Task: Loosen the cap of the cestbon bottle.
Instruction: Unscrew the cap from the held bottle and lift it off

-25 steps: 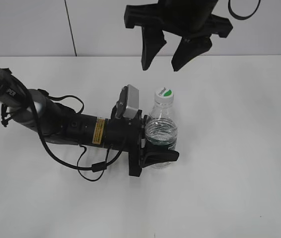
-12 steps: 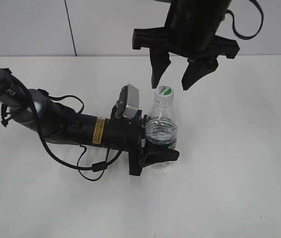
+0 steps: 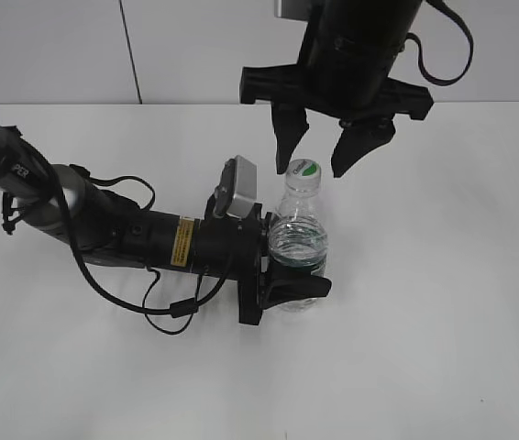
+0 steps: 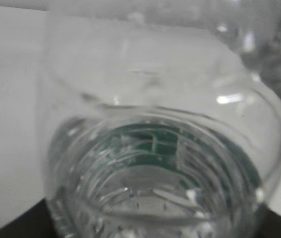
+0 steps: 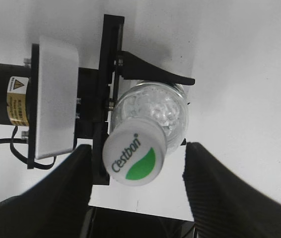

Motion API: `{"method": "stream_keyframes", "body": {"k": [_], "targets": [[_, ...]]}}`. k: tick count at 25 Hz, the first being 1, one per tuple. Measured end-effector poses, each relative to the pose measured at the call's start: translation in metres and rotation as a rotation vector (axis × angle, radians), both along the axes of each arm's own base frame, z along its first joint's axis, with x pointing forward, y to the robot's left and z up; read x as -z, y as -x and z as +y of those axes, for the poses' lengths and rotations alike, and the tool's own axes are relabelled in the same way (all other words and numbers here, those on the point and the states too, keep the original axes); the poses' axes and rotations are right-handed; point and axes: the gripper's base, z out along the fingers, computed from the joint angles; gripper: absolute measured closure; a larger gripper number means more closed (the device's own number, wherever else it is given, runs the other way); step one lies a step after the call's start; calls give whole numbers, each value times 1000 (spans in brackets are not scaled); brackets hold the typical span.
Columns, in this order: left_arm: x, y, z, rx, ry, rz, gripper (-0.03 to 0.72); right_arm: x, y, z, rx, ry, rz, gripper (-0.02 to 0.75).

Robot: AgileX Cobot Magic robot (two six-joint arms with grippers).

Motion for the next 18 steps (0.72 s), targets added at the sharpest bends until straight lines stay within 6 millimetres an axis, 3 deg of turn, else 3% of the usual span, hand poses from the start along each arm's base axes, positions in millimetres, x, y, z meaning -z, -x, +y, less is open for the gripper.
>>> {"method": "stream_keyframes", "body": {"k": [18], "targets": [[0,0,0,-2,-4,-1,282,4,-1,2,1,0,15,326]]}}
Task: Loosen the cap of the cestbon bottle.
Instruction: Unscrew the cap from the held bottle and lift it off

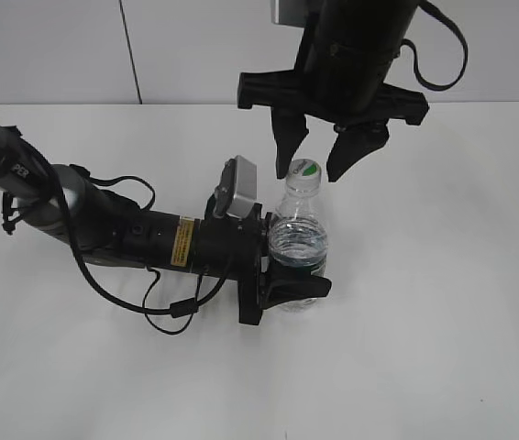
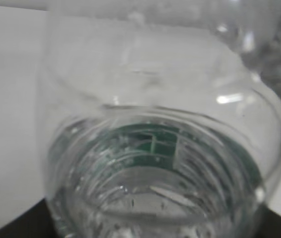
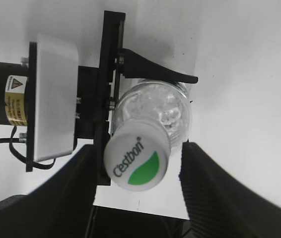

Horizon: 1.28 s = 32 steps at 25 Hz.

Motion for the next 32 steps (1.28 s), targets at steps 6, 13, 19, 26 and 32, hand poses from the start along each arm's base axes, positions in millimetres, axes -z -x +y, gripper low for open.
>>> {"method": "stream_keyframes", "body": {"k": [6,13,19,26,32], "targets": [[0,0,0,0,0,0,282,3,-1,1,1,-2,12,327],[0,0,0,-1,-2,0,282,3,-1,1,1,-3,12,414],[0,0,0,-1,-3,-1,282,3,-1,1,-22,2,6,440],[0,0,0,-3,-3,0,282,3,-2,0,-397,50,-89,441],[0,0,0,-1,-4,-1,282,3,-1,0,-881,89,-200,441]]}}
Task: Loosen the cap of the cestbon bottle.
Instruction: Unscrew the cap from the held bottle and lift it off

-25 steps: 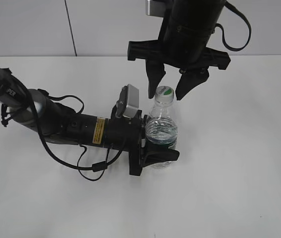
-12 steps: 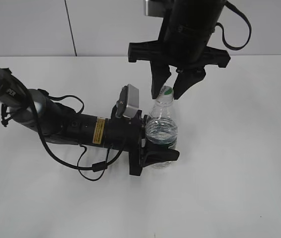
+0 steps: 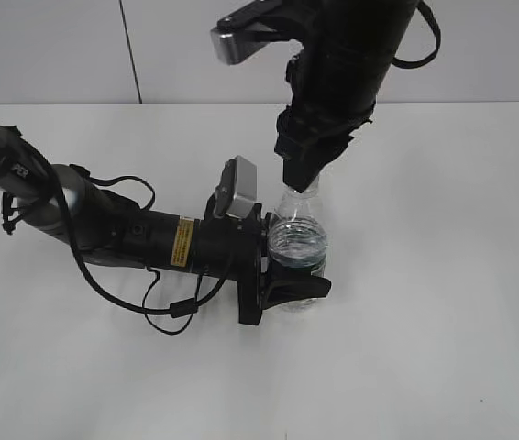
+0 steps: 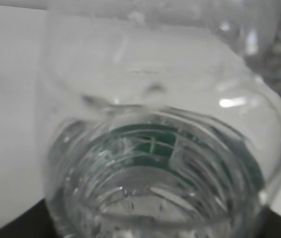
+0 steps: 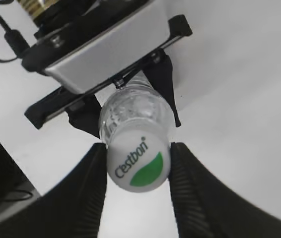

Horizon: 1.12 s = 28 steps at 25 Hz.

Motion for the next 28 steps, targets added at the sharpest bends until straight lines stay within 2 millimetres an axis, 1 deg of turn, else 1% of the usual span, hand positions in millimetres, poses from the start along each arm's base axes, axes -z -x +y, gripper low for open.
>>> {"method": "stream_keyframes", "body": {"k": [4,10,13,19,25,28], "targets": [[0,0,0,0,0,1,282,-1,0,0,-230,20,-56,442],[0,-1,0,-10,2,14,282,-2,-3,2,-453,27,-143,442],[0,-1,0,-17,3,23,282,-2,-4,2,-538,34,-173,442],[0,-1,0,-8,-1,21,282,-2,-3,2,-640,49,-188,442],[0,0,1,1,-4,9,282,-6,0,-1,-653,52,-183,443],[0,0,1,7,-4,4,282,-14,3,-2,-651,42,-202,444]]}}
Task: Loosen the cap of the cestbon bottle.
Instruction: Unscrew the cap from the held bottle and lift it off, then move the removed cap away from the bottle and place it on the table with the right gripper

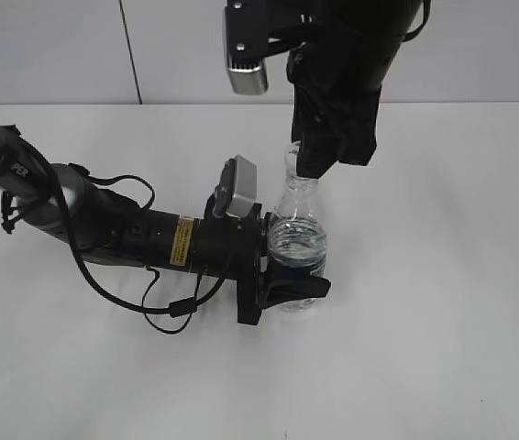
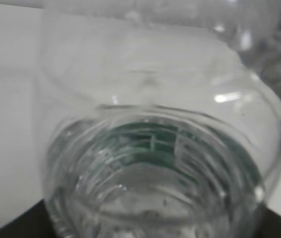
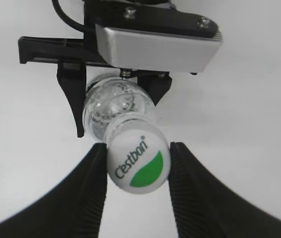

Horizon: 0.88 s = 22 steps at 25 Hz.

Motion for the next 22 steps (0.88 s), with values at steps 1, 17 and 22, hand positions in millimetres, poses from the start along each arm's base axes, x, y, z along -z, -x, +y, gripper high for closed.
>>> {"method": "stream_keyframes", "body": {"k": [1,17,22], "targets": [[0,0,0,2,0,-2,282,-3,1,-1,0,-7,-5,444],[0,0,0,7,-1,-9,282,-36,-14,-12,477,-98,-54,444],[-1,1,0,10,1,-10,282,-30,-43,-60,895,-198,62,444]]}}
